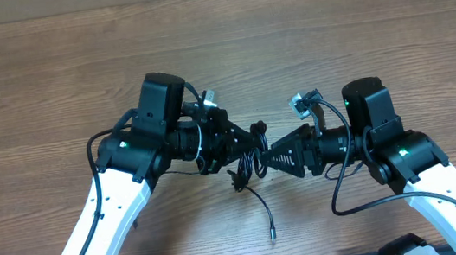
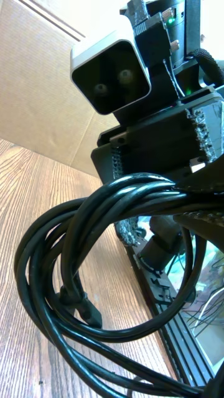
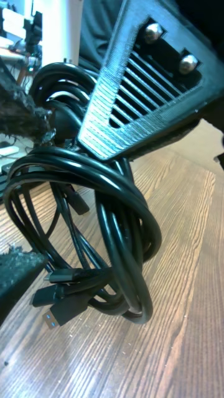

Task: Untangle cables

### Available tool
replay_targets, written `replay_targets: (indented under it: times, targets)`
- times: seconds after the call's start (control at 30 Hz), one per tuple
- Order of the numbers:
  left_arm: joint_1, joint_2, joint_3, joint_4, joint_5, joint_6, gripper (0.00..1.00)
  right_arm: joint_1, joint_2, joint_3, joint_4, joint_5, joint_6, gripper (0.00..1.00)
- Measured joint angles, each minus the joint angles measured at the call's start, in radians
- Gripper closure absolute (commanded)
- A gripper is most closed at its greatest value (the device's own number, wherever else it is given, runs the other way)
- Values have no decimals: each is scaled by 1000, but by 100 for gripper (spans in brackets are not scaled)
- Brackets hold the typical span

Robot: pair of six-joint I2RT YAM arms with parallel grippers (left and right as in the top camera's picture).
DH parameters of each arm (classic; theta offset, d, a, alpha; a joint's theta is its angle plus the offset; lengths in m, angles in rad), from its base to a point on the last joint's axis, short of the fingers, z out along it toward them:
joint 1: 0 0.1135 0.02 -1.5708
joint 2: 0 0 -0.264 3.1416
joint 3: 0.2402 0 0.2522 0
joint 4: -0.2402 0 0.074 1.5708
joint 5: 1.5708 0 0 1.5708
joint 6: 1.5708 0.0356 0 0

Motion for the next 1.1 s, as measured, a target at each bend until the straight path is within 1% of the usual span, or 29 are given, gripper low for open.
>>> replay_targets:
  times: [0.2,0.23,0.3,0.47,0.5,0.53,0.67,0.8,0.93,1.1]
  targets:
    - [-37,0,0,20,0,-24,96,0,0,0,7,6,-2,45]
    - [-41,0,0,23,0,-28,96,0,0,0,6,8,-2,47]
    - [-46,0,0,34,-3,-41,96,0,0,0,7,13,0,57]
    - [-47,0,0,51,-9,-50,96,3,0,0,10,14,3,90]
    - [-47,0,0,51,-11,-50,96,5,0,0,9,18,8,94]
    - [-47,0,0,50,-11,-49,96,5,0,0,10,22,6,96]
    - [-47,0,-1,48,-11,-26,96,5,0,0,9,32,4,96]
    - [-47,0,-1,27,-10,51,96,5,0,0,8,39,4,96]
    - [-47,0,-1,-19,-8,185,96,5,0,0,6,40,4,96]
    - [-45,0,0,-93,-14,429,96,-12,1,0,-6,35,27,96]
